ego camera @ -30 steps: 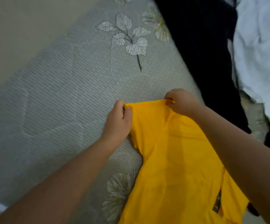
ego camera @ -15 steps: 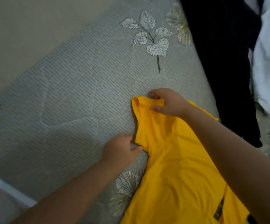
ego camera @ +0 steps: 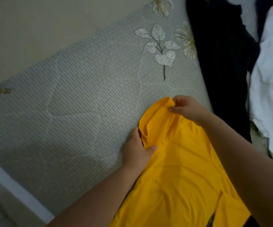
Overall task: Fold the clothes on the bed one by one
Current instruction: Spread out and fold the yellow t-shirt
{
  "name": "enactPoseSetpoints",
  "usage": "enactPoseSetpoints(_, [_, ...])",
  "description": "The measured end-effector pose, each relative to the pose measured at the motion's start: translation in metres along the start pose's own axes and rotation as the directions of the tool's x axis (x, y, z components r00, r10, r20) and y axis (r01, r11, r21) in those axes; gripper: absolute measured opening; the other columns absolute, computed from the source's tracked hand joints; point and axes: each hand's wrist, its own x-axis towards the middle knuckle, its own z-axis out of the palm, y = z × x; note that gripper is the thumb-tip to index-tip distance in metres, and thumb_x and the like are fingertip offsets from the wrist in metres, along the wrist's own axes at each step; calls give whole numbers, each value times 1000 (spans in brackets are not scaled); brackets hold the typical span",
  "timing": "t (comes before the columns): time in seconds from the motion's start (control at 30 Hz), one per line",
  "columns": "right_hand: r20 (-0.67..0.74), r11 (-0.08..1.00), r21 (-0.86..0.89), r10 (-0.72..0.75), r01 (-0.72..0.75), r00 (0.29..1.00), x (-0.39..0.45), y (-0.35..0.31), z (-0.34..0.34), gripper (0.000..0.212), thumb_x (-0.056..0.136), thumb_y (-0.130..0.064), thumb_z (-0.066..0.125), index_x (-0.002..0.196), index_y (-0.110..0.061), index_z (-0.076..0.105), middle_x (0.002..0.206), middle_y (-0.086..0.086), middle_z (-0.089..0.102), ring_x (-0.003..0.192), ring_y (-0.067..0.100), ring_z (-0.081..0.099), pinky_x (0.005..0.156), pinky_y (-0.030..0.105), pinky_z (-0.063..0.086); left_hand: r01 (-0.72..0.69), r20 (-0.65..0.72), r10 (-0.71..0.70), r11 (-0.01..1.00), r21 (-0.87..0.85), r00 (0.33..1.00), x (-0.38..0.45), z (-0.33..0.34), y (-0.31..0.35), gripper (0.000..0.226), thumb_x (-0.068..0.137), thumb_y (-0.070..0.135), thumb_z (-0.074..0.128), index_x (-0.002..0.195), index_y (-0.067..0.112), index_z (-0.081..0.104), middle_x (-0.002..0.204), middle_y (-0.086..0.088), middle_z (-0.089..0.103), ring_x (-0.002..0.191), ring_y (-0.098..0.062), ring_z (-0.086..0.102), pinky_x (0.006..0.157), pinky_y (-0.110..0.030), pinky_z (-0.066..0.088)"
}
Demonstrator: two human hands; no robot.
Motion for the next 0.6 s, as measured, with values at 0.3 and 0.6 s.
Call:
enactPoseSetpoints(0.3, [-49,989,117,-90,95,995,-7,-18,-9,34,82,4,56,68,-27,55,74,-9,56,71,1,53,74,19,42,-205,-231,154,955,-214,961,-13,-16,-14,28,88,9,55,65,20,45,61,3,44,53,-7,39,47,-12,35])
enactPoseSetpoints(0.6, [-26,995,99,-8,11,1000,-145,89,-6,45,71,24,53,75,-21,56,108,2,58,114,25,52,97,23,31,-832,450,704,410,374,550,-57,21,-21,18,65,25,69,78,13,70,78,-1,69,73,-18,67,64,-30,53])
